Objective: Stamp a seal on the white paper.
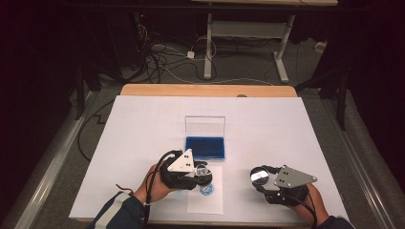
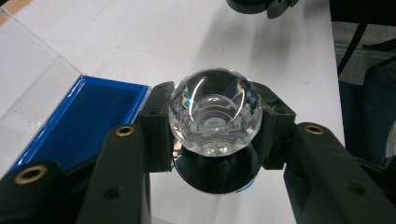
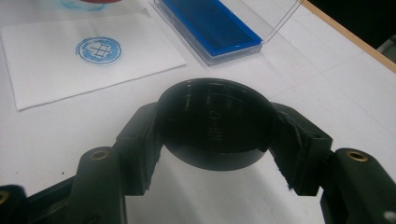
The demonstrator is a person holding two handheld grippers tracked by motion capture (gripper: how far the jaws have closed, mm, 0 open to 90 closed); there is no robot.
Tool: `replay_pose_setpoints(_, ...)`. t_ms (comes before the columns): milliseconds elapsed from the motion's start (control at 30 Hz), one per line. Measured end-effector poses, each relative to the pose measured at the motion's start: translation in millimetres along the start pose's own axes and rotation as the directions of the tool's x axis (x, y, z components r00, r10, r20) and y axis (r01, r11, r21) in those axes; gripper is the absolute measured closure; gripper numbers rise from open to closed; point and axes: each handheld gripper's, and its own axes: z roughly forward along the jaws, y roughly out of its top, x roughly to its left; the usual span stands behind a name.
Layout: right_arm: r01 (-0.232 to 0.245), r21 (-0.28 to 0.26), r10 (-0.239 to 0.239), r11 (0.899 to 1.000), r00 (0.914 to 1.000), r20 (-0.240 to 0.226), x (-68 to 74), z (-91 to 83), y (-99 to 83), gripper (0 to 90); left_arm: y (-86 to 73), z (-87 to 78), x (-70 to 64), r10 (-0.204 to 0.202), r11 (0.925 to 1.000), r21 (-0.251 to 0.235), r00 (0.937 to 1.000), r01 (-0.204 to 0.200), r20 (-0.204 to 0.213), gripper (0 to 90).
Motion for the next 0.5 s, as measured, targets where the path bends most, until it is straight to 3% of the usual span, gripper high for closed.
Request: replay_pose_setpoints(500, -0.002, 0.0, 0.002, 1.0, 1.0, -0.007, -1.0, 2.7, 1.0, 38.5, -2.0, -9.8, 4.2, -0.013, 0.9997, -0.022, 0.9998, 0.013, -0.015, 54.3)
